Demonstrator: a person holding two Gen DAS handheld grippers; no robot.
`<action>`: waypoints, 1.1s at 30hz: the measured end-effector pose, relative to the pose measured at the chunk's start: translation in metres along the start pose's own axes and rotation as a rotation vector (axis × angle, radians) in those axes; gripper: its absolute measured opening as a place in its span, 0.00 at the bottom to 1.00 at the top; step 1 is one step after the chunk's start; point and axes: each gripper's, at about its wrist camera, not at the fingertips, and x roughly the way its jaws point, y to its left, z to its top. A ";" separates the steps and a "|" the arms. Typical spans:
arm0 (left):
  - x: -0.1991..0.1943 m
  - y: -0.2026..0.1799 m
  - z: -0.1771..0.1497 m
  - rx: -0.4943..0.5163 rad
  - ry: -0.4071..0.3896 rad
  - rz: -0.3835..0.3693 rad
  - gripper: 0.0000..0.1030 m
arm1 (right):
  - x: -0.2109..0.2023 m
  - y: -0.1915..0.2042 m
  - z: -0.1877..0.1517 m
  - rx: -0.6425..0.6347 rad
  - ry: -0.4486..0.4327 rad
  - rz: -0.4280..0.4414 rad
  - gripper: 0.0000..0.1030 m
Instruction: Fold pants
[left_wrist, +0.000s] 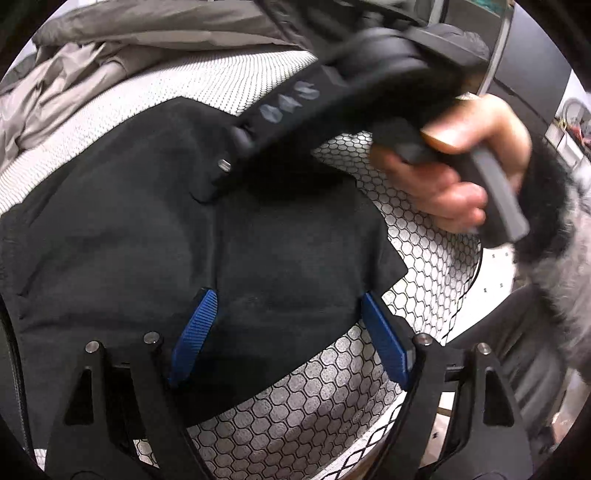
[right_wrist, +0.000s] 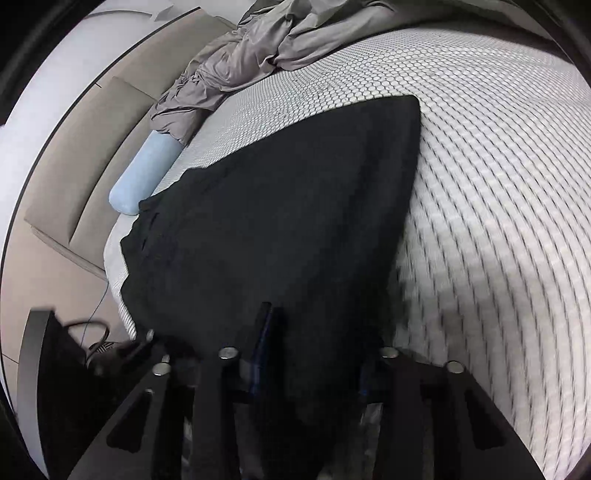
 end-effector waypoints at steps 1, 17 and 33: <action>-0.002 -0.003 -0.001 -0.001 0.002 -0.008 0.75 | 0.003 -0.005 0.004 0.006 0.003 0.005 0.29; -0.006 0.012 -0.002 0.034 -0.008 -0.054 0.76 | 0.038 -0.054 0.147 0.135 -0.062 -0.058 0.21; -0.079 0.106 -0.012 -0.251 -0.198 -0.025 0.76 | -0.041 -0.015 -0.029 0.257 -0.221 -0.018 0.10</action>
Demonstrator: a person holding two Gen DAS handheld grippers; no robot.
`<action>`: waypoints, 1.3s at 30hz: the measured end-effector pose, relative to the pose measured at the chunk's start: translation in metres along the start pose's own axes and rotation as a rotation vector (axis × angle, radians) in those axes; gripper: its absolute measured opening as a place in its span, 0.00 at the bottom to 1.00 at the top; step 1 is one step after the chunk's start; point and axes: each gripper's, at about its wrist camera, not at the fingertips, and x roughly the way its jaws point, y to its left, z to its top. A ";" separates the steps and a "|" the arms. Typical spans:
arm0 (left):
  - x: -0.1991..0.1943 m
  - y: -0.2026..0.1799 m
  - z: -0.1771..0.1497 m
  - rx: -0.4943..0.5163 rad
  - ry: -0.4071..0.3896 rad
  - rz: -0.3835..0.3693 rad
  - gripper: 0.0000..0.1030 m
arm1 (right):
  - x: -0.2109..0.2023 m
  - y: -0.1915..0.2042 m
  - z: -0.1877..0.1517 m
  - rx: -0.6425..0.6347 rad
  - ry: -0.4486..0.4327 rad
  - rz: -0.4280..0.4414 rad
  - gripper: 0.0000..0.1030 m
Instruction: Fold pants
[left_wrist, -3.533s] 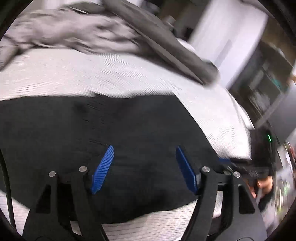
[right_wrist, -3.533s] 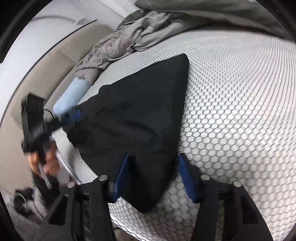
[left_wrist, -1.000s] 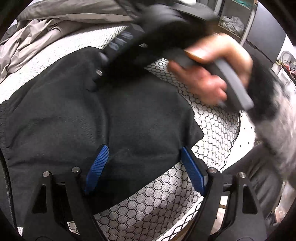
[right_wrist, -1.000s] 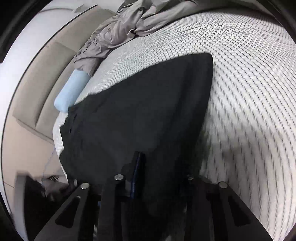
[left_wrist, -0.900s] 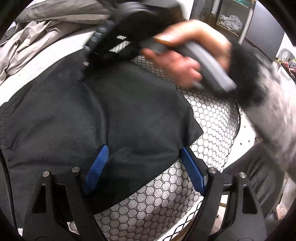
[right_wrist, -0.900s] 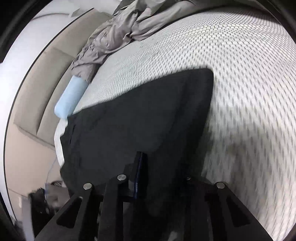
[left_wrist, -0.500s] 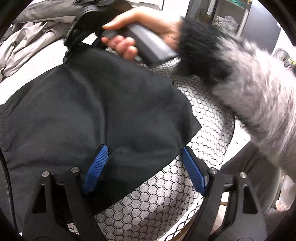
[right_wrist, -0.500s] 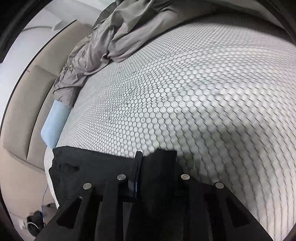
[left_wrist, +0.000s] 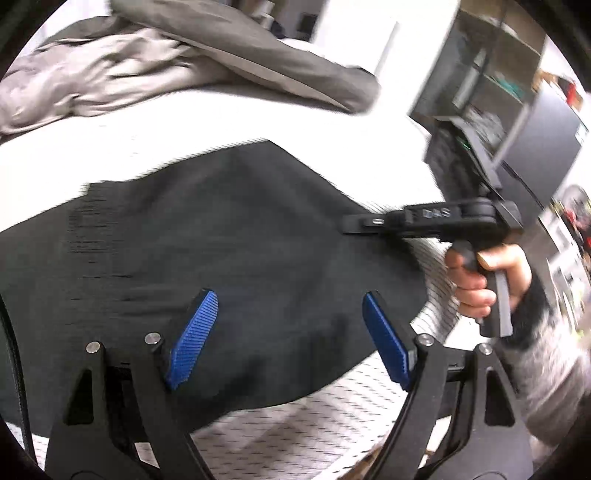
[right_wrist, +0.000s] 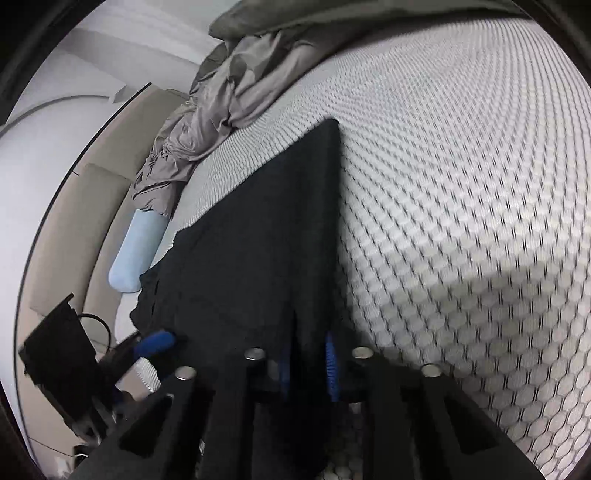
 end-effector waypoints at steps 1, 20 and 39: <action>-0.002 0.011 0.002 -0.015 -0.011 0.016 0.76 | 0.000 0.003 0.006 -0.011 -0.014 -0.011 0.10; 0.043 0.026 -0.018 0.141 0.045 0.116 0.76 | 0.043 0.101 -0.054 -0.436 0.010 -0.192 0.18; 0.030 0.033 0.008 0.026 0.030 0.139 0.69 | 0.014 0.101 -0.062 -0.534 -0.093 -0.310 0.30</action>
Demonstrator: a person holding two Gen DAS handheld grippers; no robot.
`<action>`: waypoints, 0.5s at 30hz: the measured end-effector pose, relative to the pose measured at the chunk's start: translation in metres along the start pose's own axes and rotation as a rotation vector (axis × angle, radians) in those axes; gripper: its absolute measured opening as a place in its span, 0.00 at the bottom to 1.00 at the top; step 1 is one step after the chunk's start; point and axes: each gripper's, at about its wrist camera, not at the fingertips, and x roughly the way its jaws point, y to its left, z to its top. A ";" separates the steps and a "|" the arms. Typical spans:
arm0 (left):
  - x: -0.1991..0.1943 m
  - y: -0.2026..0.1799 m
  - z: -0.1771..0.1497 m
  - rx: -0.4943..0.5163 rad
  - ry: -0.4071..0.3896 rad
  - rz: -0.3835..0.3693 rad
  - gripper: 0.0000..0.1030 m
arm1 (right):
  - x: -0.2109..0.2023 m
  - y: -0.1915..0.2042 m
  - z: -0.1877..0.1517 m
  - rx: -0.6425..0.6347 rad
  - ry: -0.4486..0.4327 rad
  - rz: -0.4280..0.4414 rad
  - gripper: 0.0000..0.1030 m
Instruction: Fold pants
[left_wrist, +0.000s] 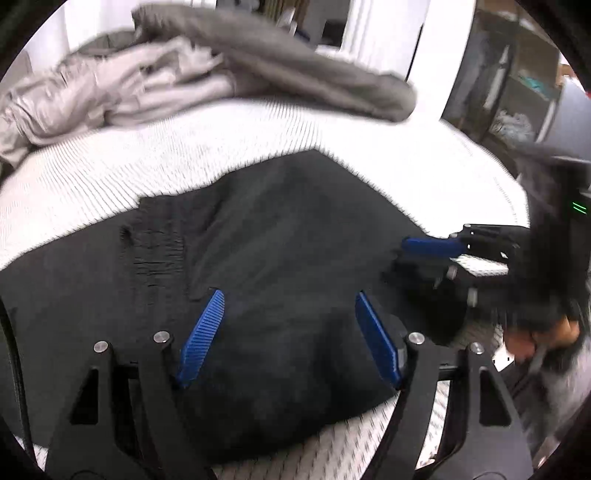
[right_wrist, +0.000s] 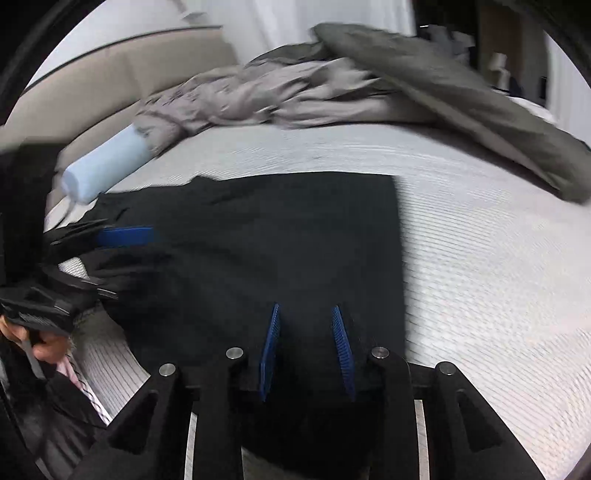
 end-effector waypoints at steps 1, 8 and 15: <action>0.010 0.001 0.002 0.001 0.028 0.009 0.69 | 0.015 0.012 0.005 -0.022 0.026 0.011 0.30; 0.003 0.032 -0.015 0.003 0.029 -0.009 0.60 | 0.040 -0.011 -0.001 -0.044 0.067 -0.071 0.29; -0.028 0.032 -0.018 -0.019 -0.001 0.036 0.60 | 0.013 -0.042 -0.008 0.042 0.044 -0.149 0.31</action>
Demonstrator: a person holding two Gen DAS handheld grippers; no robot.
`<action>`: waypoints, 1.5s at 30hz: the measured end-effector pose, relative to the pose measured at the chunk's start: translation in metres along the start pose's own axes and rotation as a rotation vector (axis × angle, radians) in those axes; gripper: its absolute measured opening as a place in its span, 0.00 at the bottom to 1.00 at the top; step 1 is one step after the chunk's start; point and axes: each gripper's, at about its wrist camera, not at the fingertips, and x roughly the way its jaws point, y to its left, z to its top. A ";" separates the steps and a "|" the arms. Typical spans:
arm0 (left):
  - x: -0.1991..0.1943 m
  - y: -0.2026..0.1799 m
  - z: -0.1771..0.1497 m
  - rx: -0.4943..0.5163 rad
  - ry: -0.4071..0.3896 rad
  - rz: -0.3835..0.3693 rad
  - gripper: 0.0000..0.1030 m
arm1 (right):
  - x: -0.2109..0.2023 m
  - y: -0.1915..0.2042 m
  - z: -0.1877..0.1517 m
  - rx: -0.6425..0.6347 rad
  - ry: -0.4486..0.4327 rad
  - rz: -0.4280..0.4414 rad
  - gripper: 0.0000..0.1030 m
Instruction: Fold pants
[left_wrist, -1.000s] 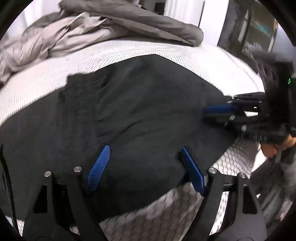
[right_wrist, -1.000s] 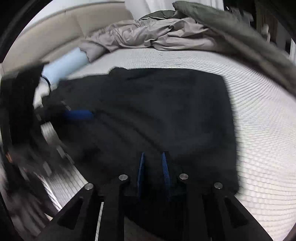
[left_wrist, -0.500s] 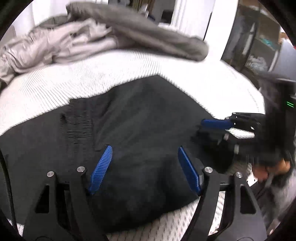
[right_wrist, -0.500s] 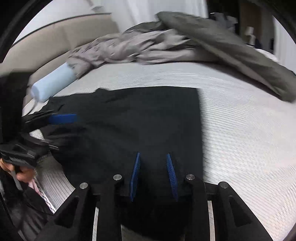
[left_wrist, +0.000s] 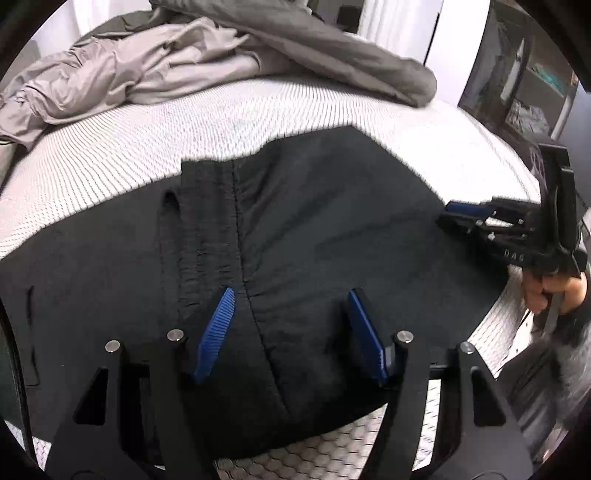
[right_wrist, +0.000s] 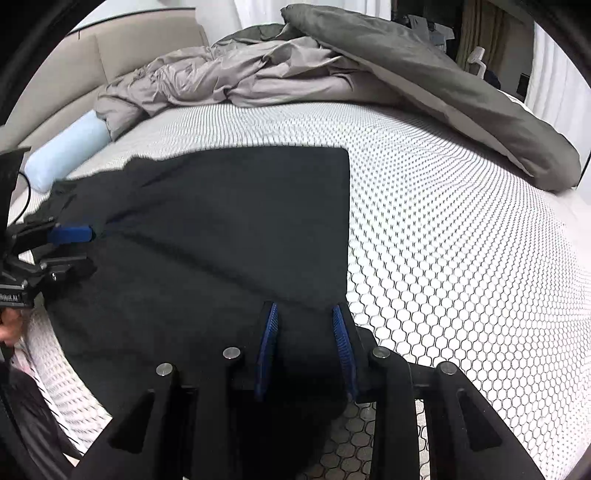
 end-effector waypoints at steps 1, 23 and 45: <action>-0.005 -0.002 0.005 -0.003 -0.027 -0.014 0.60 | -0.010 -0.008 -0.005 0.014 -0.017 0.034 0.31; -0.004 0.051 0.024 -0.162 -0.066 0.106 0.67 | 0.006 -0.015 0.037 0.090 -0.038 -0.039 0.40; 0.043 0.055 0.046 -0.143 0.040 -0.047 0.20 | 0.064 -0.001 0.072 0.042 0.099 -0.156 0.41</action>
